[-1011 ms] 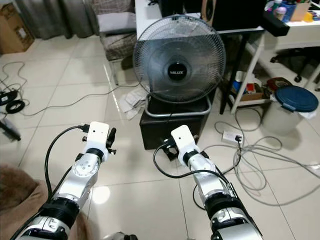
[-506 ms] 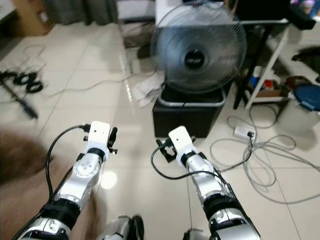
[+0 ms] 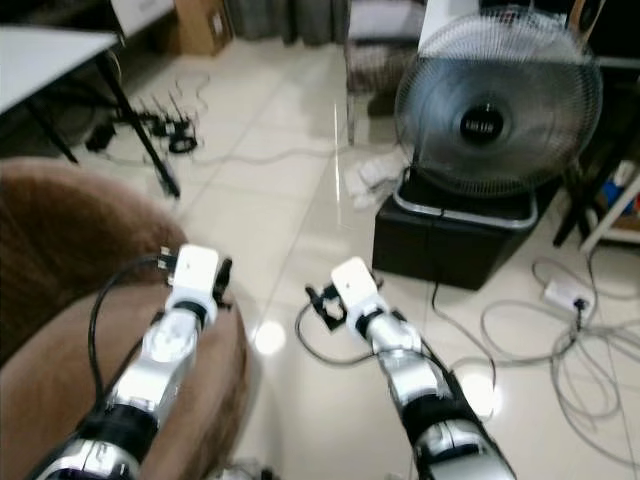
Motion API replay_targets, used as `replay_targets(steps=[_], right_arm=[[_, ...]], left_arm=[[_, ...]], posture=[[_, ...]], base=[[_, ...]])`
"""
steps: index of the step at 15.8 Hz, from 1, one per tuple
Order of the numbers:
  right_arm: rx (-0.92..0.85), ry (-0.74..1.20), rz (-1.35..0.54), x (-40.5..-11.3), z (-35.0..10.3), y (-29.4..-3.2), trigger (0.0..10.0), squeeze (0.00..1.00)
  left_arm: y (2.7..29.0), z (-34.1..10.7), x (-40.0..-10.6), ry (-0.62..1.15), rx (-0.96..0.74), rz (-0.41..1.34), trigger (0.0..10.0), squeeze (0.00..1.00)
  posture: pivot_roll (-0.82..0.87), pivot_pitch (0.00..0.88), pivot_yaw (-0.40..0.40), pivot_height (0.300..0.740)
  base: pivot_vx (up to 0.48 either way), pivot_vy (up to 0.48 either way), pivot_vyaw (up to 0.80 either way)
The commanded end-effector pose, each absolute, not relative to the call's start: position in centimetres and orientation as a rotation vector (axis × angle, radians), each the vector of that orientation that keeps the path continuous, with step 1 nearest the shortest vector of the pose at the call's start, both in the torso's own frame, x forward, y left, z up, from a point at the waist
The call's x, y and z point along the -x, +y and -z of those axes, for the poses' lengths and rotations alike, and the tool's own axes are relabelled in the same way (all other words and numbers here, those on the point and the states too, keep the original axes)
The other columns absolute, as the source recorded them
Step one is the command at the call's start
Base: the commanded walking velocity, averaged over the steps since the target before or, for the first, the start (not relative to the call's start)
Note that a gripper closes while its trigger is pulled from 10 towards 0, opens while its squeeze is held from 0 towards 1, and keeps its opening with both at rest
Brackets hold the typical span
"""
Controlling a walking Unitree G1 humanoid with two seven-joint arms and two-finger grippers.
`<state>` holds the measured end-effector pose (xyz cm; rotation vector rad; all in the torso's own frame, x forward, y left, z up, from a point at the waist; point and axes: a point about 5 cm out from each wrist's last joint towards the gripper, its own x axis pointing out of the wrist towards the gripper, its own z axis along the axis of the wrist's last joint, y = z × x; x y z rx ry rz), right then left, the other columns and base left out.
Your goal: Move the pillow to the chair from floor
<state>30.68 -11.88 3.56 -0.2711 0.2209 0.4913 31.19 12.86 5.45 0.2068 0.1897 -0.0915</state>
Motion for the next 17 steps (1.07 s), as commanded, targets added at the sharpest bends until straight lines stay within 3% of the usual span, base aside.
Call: replay_targets(steps=[1, 11, 17], right_arm=[[0.270, 0.224, -0.488, -30.57, -3.48, -11.95, 10.0, 0.00], [0.271, 0.229, -0.488, -30.43, -3.38, -11.96, 10.0, 0.00], [0.275, 0.231, -0.493, -30.46, -3.39, -11.86, 10.0, 0.00]], left_arm=[[12.76, -5.59, -31.21, 0.183, -0.218, 0.095, 10.0, 0.00], [12.61, -5.83, -31.25, 0.172, -0.241, 0.104, 10.0, 0.00], [12.42, -5.99, -31.31, 0.158, -0.256, 0.118, 10.0, 0.00]], posture=[[-0.16, 0.000, 0.096, 0.735], [-0.16, 0.000, 0.101, 0.735], [-0.16, 0.000, 0.101, 0.735]], base=[[0.000, 0.000, 0.00], [0.000, 0.000, 0.00], [0.000, -0.459, 0.00]])
